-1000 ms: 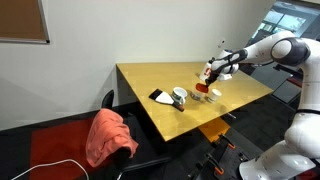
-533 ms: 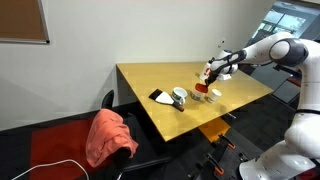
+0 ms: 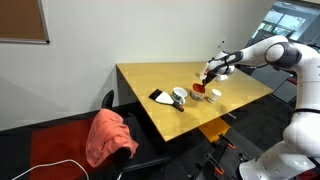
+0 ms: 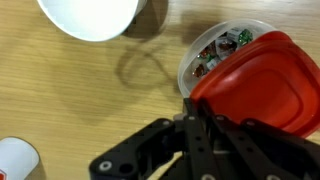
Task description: Open the Tupperware, pour the sweets into it, then close the kid
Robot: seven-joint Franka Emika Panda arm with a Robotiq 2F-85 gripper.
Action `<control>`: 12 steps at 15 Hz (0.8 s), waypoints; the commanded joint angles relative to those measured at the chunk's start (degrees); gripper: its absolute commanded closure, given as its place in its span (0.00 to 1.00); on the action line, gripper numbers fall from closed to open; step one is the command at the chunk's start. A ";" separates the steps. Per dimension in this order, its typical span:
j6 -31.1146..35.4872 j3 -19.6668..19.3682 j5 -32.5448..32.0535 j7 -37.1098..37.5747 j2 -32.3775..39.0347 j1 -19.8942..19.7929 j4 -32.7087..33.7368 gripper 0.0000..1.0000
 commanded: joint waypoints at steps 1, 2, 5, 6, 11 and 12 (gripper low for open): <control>-1.58 3.35 1.86 -4.84 2.23 -2.74 3.44 0.98; -1.72 3.93 1.88 -5.49 2.67 -3.22 3.84 0.98; -1.95 4.62 1.60 -6.04 3.36 -3.81 4.32 0.98; -2.01 4.78 1.64 -6.18 3.48 -3.99 4.43 0.98; -2.93 5.59 2.16 -6.69 2.88 -5.12 3.89 0.98; -3.09 5.49 2.12 -6.42 2.68 -5.15 3.71 0.98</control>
